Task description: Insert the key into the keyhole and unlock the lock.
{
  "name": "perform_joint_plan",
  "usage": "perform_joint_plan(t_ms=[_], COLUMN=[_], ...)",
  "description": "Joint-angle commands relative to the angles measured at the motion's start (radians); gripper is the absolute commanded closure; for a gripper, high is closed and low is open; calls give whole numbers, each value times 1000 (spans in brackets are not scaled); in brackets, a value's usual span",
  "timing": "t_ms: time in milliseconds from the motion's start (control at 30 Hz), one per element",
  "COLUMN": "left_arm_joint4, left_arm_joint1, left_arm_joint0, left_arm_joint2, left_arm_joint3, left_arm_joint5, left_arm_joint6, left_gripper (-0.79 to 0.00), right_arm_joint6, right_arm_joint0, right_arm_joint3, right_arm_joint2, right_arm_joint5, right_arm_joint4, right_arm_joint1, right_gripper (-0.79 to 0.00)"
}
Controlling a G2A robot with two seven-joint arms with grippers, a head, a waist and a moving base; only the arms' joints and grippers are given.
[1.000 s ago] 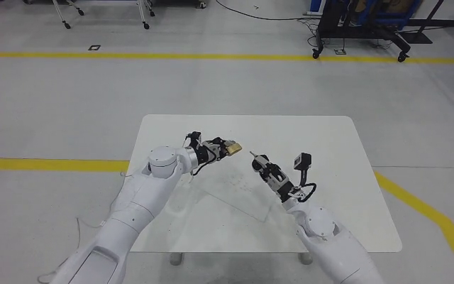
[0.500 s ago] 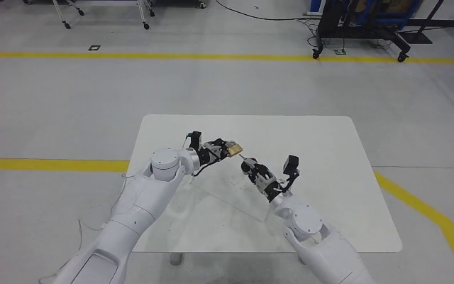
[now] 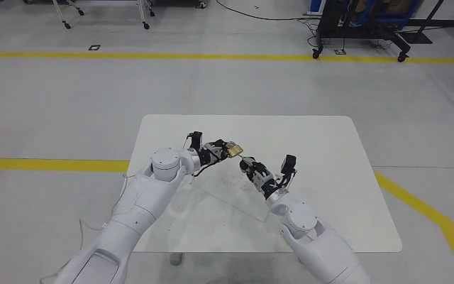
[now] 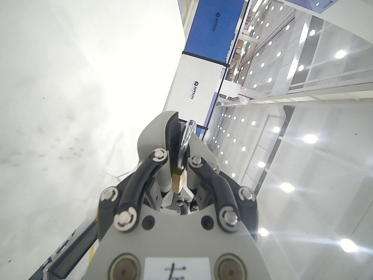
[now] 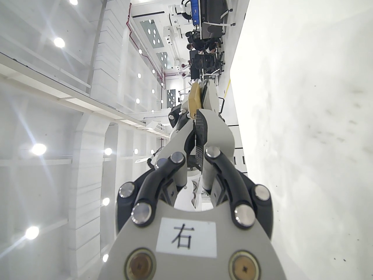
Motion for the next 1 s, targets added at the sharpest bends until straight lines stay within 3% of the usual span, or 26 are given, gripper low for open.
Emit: perform_joint_plan(t_ms=[0, 400, 967], left_arm_joint4=[4, 27, 54], left_arm_joint1=[-1, -4, -10], left_arm_joint0=[0, 3, 8], left_arm_joint2=[0, -6, -13], left_arm_joint3=[0, -2, -5], left_arm_joint5=[-1, 4, -3], left_arm_joint6=[0, -7, -7], left_gripper=[0, 0, 0], right_arm_joint6=[-9, -161, -231], right_arm_joint0=[-2, -3, -5], right_arm_joint3=[-3, -3, -8], right_arm_joint2=[0, -47, -71], right_arm_joint5=[2, 39, 104], right_arm_joint4=[-22, -237, -305], right_arm_joint1=[-1, -21, -52], right_gripper=[0, 0, 0])
